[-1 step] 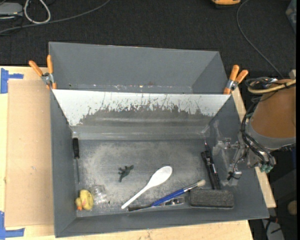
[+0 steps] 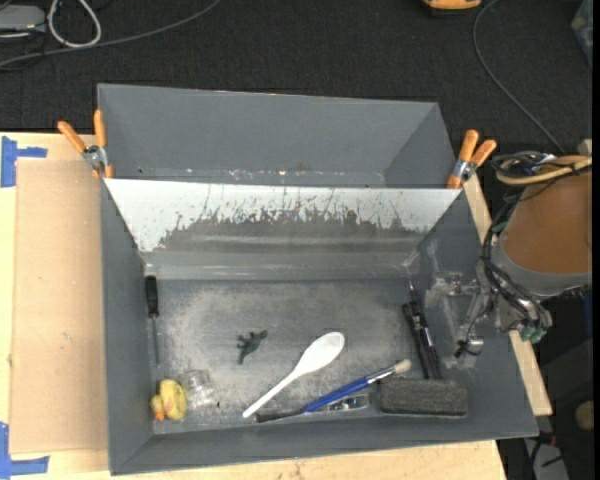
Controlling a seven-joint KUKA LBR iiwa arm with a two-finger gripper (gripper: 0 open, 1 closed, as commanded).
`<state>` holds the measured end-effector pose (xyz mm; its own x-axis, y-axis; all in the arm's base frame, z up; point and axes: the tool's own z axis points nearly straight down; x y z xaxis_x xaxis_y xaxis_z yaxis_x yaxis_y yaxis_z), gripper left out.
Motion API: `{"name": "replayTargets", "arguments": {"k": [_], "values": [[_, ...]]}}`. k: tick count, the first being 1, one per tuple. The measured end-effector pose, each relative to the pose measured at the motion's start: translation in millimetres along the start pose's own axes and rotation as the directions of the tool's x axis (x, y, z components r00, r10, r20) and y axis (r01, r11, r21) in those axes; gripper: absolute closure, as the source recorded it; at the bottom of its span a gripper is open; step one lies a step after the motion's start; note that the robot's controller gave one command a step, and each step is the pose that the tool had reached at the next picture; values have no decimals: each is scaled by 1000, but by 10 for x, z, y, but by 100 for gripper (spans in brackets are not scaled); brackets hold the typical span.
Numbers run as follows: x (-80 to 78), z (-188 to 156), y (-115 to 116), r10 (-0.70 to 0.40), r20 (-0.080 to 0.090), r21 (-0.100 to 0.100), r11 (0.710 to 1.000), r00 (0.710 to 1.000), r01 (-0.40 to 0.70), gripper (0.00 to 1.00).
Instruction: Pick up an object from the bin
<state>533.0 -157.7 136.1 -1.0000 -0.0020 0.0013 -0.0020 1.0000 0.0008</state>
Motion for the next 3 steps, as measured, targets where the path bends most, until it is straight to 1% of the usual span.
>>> {"name": "replayTargets", "arguments": {"k": [1,2,3], "values": [[359,655,427,-66,9,0,998,998,66,0],[569,335,492,-157,13,6,988,987,157,0],[517,370,351,-181,15,4,983,983,181,0]]}}
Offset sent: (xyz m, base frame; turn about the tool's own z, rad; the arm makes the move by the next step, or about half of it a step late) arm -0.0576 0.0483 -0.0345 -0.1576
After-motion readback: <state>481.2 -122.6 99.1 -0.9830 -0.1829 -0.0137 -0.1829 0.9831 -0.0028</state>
